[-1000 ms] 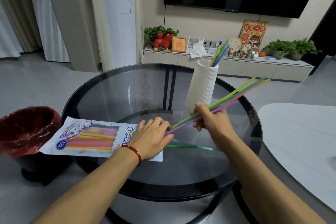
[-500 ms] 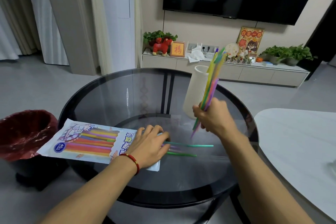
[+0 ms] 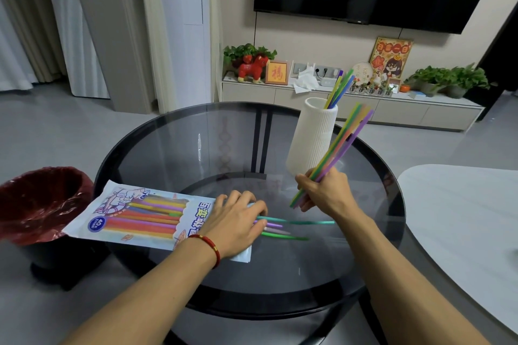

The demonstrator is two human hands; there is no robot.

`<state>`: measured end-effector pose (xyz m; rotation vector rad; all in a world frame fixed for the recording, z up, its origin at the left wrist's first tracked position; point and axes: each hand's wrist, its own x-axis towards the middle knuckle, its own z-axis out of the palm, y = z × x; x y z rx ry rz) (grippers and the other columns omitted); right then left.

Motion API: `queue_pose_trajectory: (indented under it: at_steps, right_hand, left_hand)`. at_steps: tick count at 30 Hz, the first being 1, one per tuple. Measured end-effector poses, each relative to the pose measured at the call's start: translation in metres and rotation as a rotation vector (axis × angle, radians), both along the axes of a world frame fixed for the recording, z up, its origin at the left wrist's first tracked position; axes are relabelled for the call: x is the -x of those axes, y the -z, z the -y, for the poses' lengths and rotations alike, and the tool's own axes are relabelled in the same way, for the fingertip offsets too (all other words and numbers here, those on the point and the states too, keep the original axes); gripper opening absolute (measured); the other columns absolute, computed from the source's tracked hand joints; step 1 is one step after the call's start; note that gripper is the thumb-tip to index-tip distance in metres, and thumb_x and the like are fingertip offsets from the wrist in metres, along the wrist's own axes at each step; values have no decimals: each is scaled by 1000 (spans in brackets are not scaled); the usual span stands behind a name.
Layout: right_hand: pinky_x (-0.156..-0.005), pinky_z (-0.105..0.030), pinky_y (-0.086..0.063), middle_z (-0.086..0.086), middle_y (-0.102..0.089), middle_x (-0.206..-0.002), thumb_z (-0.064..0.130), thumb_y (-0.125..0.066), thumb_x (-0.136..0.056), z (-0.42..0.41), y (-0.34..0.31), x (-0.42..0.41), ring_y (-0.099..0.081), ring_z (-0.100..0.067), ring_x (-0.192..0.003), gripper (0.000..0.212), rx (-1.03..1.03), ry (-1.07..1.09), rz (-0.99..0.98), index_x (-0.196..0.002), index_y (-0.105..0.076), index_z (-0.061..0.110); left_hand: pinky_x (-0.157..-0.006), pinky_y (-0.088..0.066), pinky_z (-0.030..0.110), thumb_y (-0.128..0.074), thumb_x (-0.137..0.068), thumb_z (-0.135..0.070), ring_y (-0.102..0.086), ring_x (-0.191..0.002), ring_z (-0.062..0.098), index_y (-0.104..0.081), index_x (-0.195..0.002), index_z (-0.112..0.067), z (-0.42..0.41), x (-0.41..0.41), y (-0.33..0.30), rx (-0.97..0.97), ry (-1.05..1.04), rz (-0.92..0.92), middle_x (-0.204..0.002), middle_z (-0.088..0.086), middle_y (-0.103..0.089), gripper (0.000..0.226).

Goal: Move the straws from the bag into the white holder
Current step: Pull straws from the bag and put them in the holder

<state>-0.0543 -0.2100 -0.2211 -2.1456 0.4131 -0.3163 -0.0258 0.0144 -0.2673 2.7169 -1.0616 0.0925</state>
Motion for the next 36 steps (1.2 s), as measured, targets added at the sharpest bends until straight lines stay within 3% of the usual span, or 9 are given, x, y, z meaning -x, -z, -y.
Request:
queue_pose_trajectory:
  at_steps: [6,12,17,19,23,27,30,33,36]
  right_hand:
    - [-61,-35,-68,-10,-75,-56,15,-64,-97,-1,-2,8,-76,-24,-50,24,-80,96,72,-84,-73,-3]
    - [-56,-31,-64,-14,-76,-65,20,-69,-99,8,-38,5,-74,-24,-53,22,-412,160,387,-90,-73,0]
    - [-57,-31,-65,-13,-77,-66,14,-72,-92,39,-91,-19,-75,-22,-53,27,-628,372,612,-107,-70,-8]
    - [-55,-32,-65,-15,-79,-71,15,-73,-90,45,-107,-28,-75,-22,-52,20,-641,397,664,-101,-68,-2]
    - [-50,-34,-64,-11,-78,-76,20,-73,-91,46,-124,-46,-78,-28,-56,18,-496,364,690,-99,-66,6]
    - [-53,-39,-64,-6,-73,-58,24,-68,-93,47,-133,-62,-76,-29,-53,20,-188,328,600,-74,-67,17]
    - [-47,-33,-62,1,-68,-45,22,-64,-90,50,-138,-74,-69,-18,-41,26,53,342,496,-71,-70,5]
    - [-56,-35,-63,-13,-73,-64,20,-64,-93,52,-145,-84,-68,-20,-48,25,186,295,323,-81,-69,-1]
    - [-59,-35,-63,-11,-71,-72,19,-71,-92,52,-151,-86,-66,-16,-54,19,248,209,181,-87,-72,1]
  left_hand:
    - [-108,-27,43,-35,-100,-49,-40,-116,17,-52,-110,-34,3,2,-1,49,1,-20,-122,-9,-46,25]
    - [-113,-24,44,-34,-100,-44,-38,-122,18,-52,-115,-32,14,5,-7,81,9,35,-126,-7,-45,26]
    - [-114,-23,52,-32,-100,-47,-33,-128,19,-48,-120,-32,21,12,-12,75,-25,73,-132,-5,-41,31]
    - [-114,-23,54,-33,-100,-47,-31,-131,20,-47,-122,-31,22,12,-13,67,-40,54,-135,-5,-40,31]
    - [-116,-18,57,-35,-100,-46,-27,-135,22,-46,-127,-30,25,11,-15,54,-59,25,-139,-3,-38,33]
    - [-116,-19,58,-35,-100,-46,-27,-135,23,-47,-128,-28,31,13,-19,79,-68,15,-137,-2,-39,35]
    - [-115,-20,58,-37,-100,-45,-28,-133,23,-48,-127,-27,36,15,-24,84,-57,14,-135,-2,-41,35]
    - [-115,-19,58,-38,-100,-43,-29,-132,23,-47,-129,-27,39,18,-27,82,-31,33,-134,-2,-42,35]
    - [-115,-19,57,-40,-99,-43,-29,-132,23,-46,-131,-27,39,18,-31,93,-27,35,-135,-2,-42,36]
